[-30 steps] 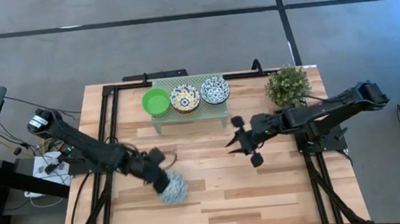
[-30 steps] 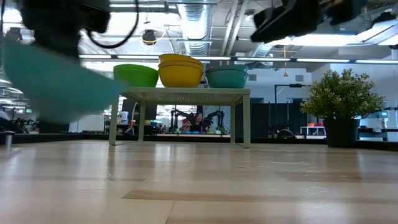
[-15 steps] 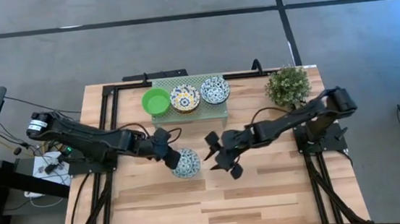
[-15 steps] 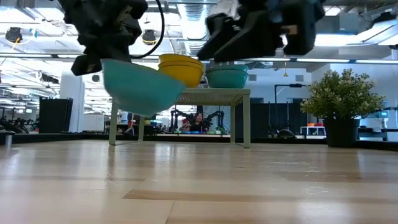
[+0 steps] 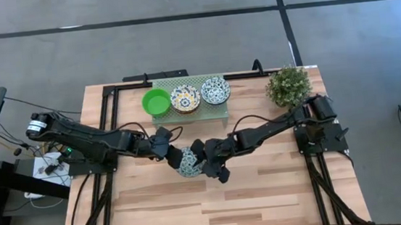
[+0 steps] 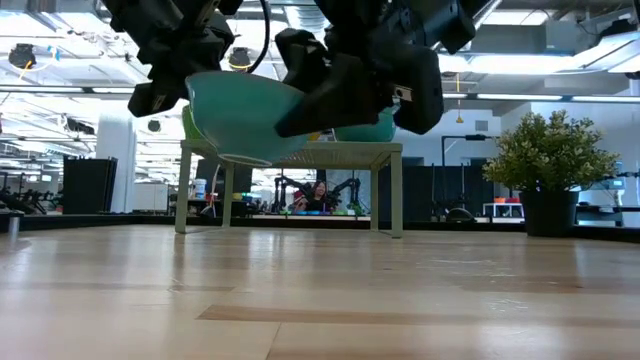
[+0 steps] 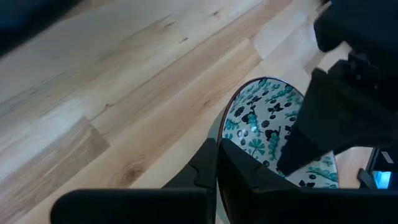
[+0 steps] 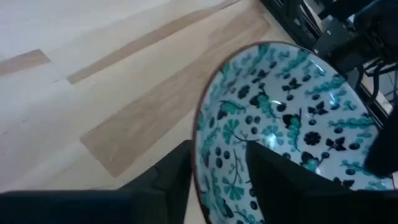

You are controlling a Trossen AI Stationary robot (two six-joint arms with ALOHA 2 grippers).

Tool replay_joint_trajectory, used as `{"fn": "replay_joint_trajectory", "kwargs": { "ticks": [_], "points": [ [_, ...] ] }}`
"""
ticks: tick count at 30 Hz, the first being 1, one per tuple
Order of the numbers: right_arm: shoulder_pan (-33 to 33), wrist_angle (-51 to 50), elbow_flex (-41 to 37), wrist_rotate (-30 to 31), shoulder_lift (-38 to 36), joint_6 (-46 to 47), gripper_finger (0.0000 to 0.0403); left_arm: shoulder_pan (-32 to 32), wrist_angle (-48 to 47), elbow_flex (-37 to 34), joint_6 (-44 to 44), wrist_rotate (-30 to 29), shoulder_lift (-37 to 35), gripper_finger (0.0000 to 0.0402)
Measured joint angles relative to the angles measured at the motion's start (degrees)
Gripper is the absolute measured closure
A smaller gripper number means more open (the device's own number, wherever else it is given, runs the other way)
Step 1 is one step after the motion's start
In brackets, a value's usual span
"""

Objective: Pick & Place Mini bowls
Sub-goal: Stack the blue patterned bowl on the blue patterned bowls on the shelf

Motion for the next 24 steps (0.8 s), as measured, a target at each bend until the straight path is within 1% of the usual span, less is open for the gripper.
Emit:
{"fn": "replay_joint_trajectory", "kwargs": {
  "ticks": [3,9,10,12,14,17,19,22,24],
  "points": [
    [0.02,-1.55,0.7,-0.01,0.08,-0.22,0.0298,0.04,-0.01,0.01,0.07,-0.02,0.0,0.0391],
    [0.04,-2.26,0.72,-0.14,0.08,2.34,0.038,0.15,1.52,0.02,-0.05,-1.53,0.0,0.0379],
    [0.04,-2.23,0.75,-0.14,0.08,2.34,0.0388,0.15,1.49,0.02,-0.03,-1.44,0.01,0.0376],
    [0.07,-2.59,0.79,-0.03,0.08,2.54,0.039,0.07,1.77,0.0,0.59,-0.94,0.02,0.037],
    [0.07,-3.01,0.79,-0.02,0.07,3.22,0.0379,0.04,1.84,0.0,2.56,-0.74,0.02,0.0362],
    [0.07,-3.81,0.74,-0.03,0.06,5.2,0.0368,0.07,2.45,0.0,2.91,-0.57,0.02,0.0343],
    [0.11,-5.18,0.77,-0.15,0.01,7.69,0.0374,0.04,2.47,0.0,3.03,-0.4,0.02,0.0329],
    [0.11,-10.24,0.59,-0.38,0.1,12.89,0.0393,-0.02,2.92,0.02,4.03,-0.05,-0.06,0.0311],
    [0.61,-12.3,0.6,0.08,0.13,16.24,0.0392,-0.02,2.84,0.02,5.81,-0.07,-0.07,0.0305]
  ]
}}
